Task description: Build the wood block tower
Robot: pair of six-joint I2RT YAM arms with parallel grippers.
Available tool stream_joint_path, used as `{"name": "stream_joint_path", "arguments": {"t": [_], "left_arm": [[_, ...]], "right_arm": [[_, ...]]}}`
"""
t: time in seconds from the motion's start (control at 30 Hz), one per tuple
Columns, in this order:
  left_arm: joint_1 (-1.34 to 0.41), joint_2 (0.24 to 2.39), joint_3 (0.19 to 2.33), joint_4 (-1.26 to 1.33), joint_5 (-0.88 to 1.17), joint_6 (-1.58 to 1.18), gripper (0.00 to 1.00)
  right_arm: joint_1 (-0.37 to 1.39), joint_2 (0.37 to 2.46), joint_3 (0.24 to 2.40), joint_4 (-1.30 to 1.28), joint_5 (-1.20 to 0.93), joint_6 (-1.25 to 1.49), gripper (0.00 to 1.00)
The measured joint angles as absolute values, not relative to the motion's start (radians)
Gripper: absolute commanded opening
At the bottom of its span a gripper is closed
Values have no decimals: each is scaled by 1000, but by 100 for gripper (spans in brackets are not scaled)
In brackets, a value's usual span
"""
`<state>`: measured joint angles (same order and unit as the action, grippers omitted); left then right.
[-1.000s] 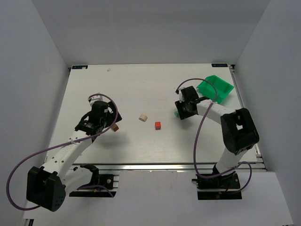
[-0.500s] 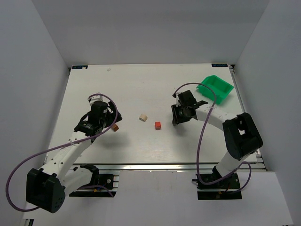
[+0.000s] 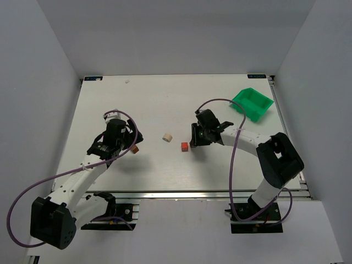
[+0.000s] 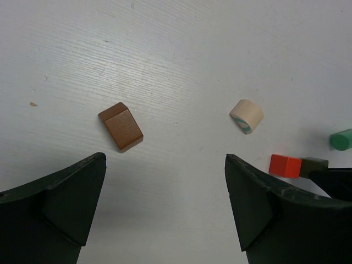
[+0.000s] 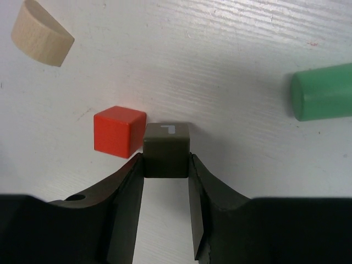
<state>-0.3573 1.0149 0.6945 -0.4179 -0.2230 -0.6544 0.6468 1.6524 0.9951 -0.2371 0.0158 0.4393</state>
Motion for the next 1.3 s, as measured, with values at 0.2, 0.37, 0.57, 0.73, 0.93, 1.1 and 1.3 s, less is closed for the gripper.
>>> {"name": "stream_joint_path", "arguments": {"t": [0.2,0.37,0.57,0.73,0.93,1.1,1.3], "left_arm": [[-357,1004,694,-417,-221,-654,98],[-357,1002,693,-416,-220,-653,98],[-357,1002,693,-413,-213,-650,98],[-357,1002,693,-409,-198,-645,98],[-357,1001,688,-385,-168,-636,98],[-357,1000,674,-369,-125,-625,98],[-357,1007,668,-342,-76,-612,98]], "right_arm": [[665,1693,1021,-239,51,466,33],[676,1694,1021,-239,57,469,47],[683,1697,1031,-246,60,472,62],[683,1697,1036,-256,68,469,55],[683,1674,1033,-259,72,468,37],[679,1622,1012,-260,88,466,26],[673,1605,986,-262,91,435,24]]}}
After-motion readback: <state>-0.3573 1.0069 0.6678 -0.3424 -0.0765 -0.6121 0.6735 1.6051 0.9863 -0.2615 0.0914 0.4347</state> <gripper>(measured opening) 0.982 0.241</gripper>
